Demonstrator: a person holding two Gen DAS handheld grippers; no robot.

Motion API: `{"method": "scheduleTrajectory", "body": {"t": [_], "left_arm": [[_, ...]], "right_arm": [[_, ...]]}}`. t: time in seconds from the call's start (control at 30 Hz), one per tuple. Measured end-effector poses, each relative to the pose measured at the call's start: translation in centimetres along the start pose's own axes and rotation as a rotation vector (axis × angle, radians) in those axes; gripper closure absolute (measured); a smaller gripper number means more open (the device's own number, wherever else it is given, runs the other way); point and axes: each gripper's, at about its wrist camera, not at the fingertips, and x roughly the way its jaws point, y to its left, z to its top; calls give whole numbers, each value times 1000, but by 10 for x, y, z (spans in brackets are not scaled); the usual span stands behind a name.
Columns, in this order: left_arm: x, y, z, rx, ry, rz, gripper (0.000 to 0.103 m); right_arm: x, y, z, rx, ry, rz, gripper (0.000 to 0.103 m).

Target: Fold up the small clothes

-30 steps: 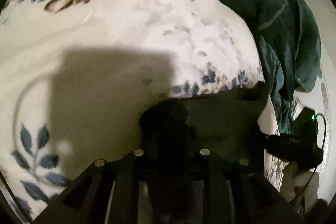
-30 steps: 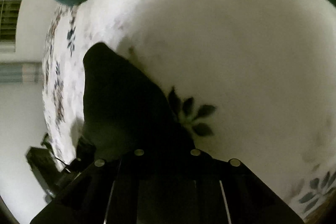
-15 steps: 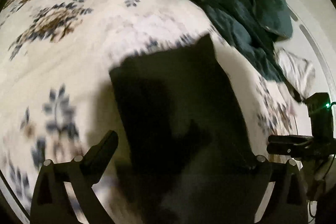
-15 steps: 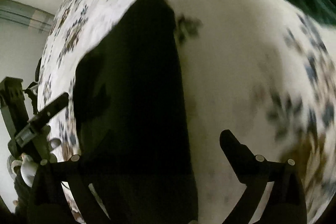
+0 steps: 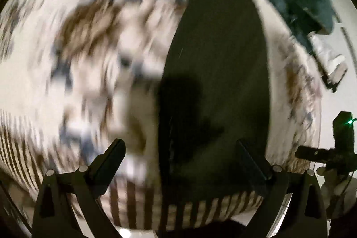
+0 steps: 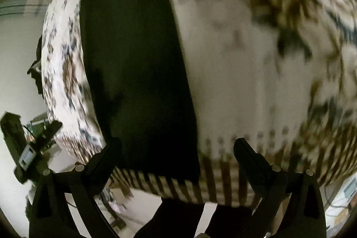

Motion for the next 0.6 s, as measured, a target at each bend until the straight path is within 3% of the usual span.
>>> {"method": "scheduleTrajectory", "body": {"t": [0.13, 0.2, 0.23, 0.43, 0.5, 0.57, 0.6], "left_arm": [[45, 10, -44, -72, 77, -10, 3], [70, 14, -59, -127, 103, -50, 3], [78, 16, -64, -154, 102, -84, 4], [89, 10, -62, -170, 31, -121, 4], [90, 4, -60, -145, 10, -124, 23], [90, 0, -57, -120, 6, -120, 69], [89, 0, -56, -122, 4, -137, 82]], "right_arm": [[46, -15, -23, -3, 31, -9, 4], [69, -19, -29, 4, 37, 28, 19], [81, -21, -31, 12, 52, 49, 26], [128, -8, -31, 57, 52, 168, 26], [137, -1, -35, 68, 53, 258, 26], [147, 5, -39, 82, 60, 313, 31], [150, 8, -41, 97, 57, 293, 52]]}}
